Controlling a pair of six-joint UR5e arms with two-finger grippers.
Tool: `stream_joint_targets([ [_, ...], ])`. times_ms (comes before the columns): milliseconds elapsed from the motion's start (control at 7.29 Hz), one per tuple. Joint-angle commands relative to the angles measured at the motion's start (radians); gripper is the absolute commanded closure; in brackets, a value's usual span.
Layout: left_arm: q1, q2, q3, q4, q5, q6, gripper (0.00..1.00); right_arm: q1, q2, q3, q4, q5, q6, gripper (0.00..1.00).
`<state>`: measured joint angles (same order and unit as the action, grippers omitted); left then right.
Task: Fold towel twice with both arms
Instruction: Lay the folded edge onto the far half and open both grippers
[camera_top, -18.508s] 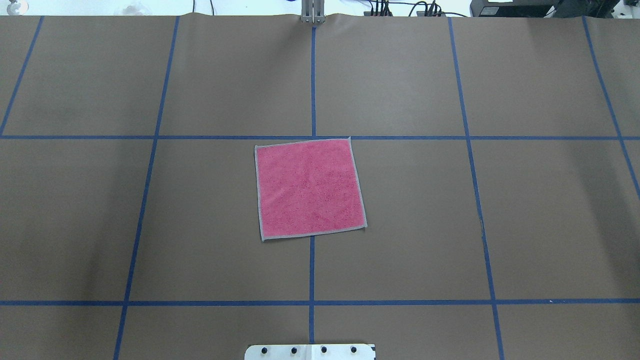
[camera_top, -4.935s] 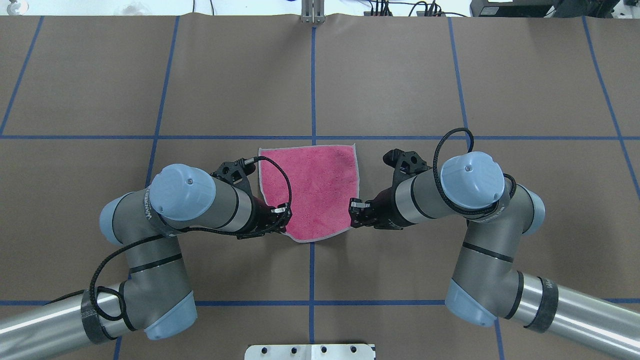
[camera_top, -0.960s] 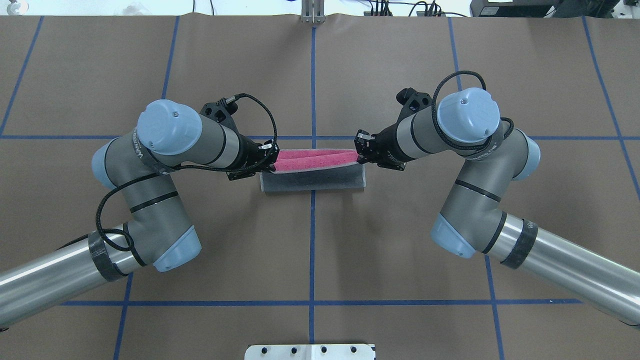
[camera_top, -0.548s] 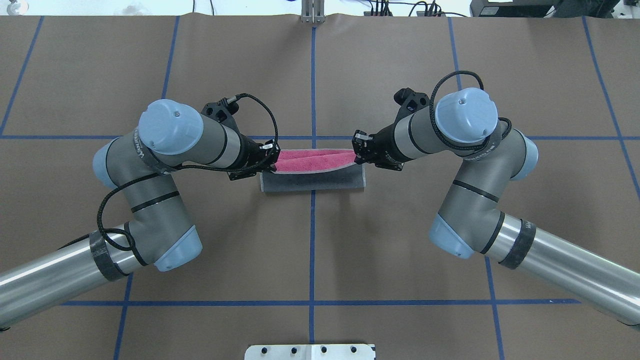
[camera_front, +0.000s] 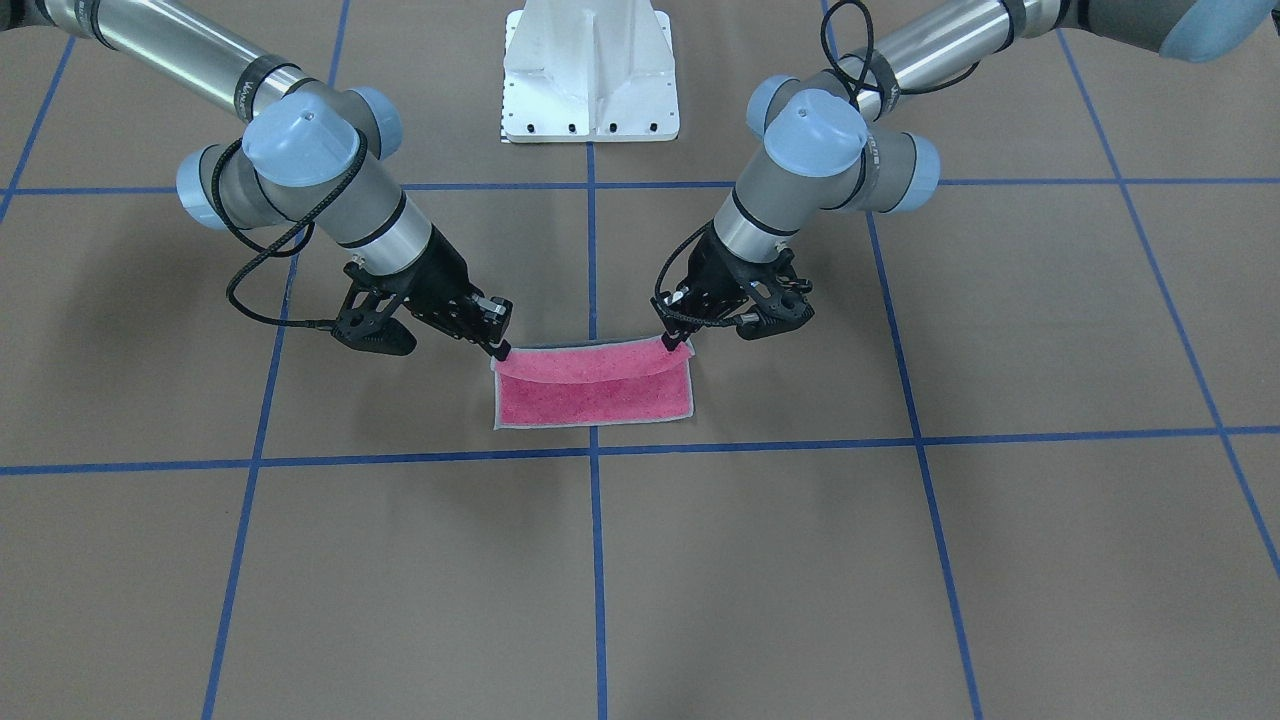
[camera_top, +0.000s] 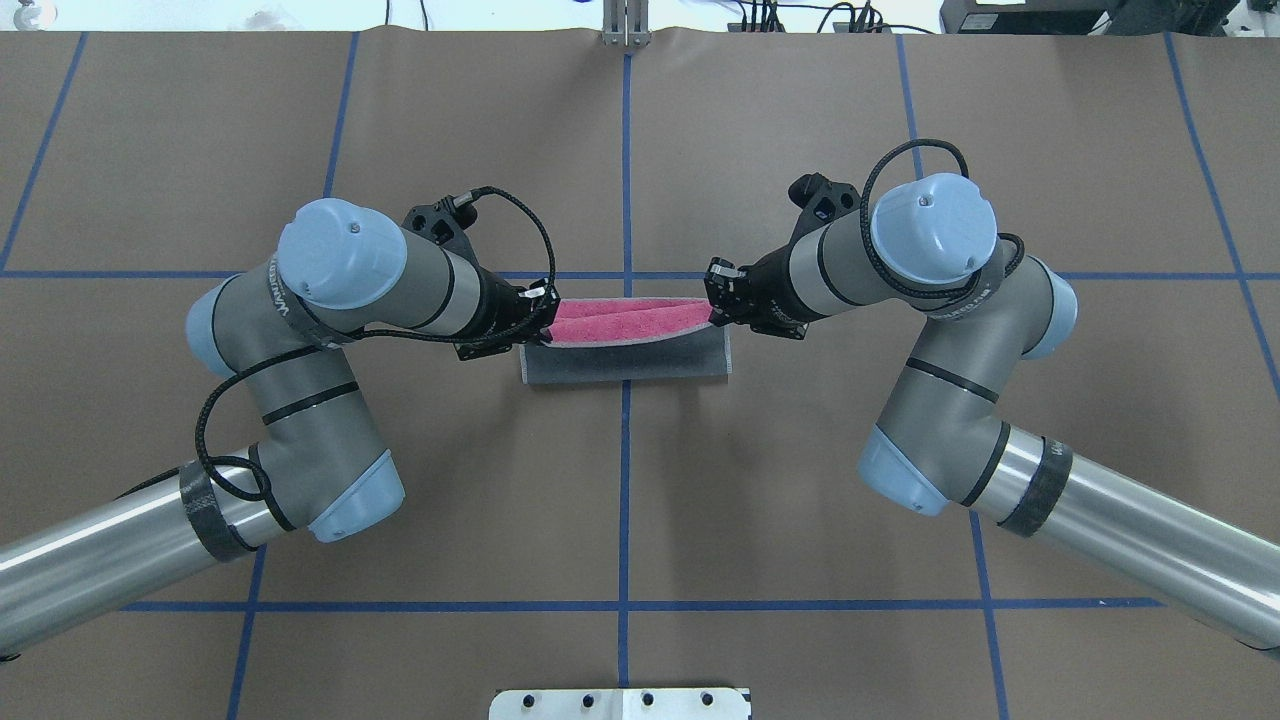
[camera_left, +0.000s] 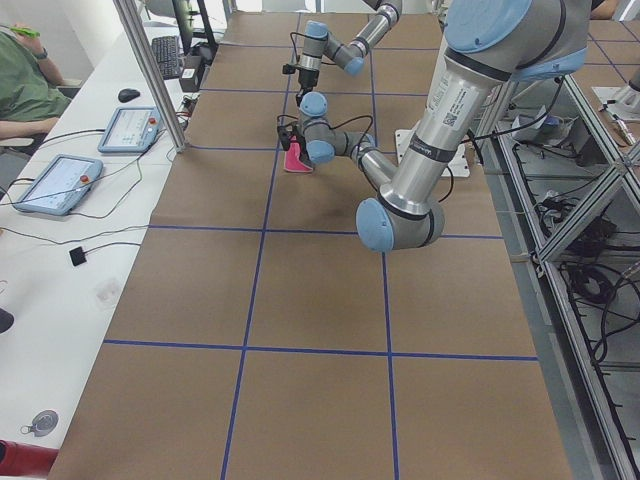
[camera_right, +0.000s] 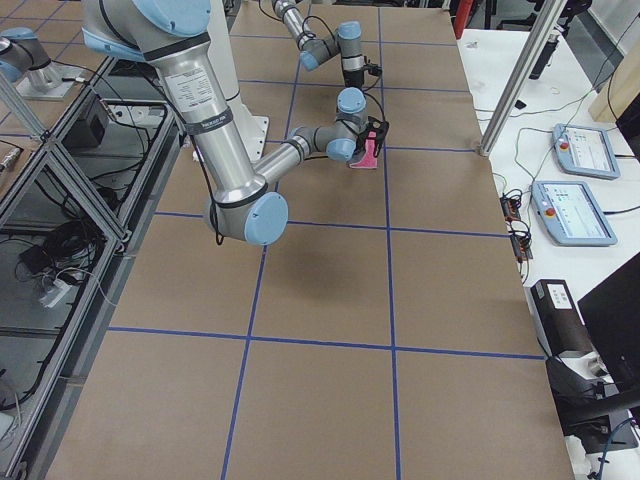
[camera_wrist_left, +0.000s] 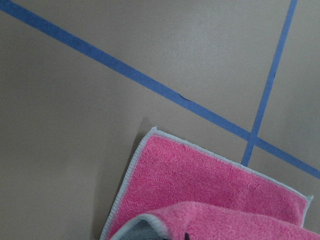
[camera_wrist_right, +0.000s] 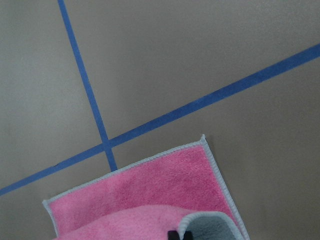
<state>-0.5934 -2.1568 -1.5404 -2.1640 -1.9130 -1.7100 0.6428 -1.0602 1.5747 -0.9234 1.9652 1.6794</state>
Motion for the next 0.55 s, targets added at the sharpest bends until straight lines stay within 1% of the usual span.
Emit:
stream_joint_targets([
  [0, -0.002, 0.000, 0.000, 0.000, 0.000, 0.001, 0.92, 0.003, 0.000, -0.002, 0.000, -0.006, 0.002, 0.65],
  [137, -0.002, 0.000, 0.000, 0.000, 0.000, 0.001, 0.26, 0.003, 0.000, -0.007, -0.002, -0.023, 0.002, 0.19],
  [274, -0.002, -0.002, -0.001, 0.000, 0.000, 0.001, 0.00, 0.003, 0.000, -0.007, -0.002, -0.025, 0.002, 0.08],
  [411, -0.002, -0.002, -0.001, 0.000, 0.000, 0.003, 0.00, 0.003, 0.000, -0.007, -0.002, -0.025, 0.003, 0.06],
])
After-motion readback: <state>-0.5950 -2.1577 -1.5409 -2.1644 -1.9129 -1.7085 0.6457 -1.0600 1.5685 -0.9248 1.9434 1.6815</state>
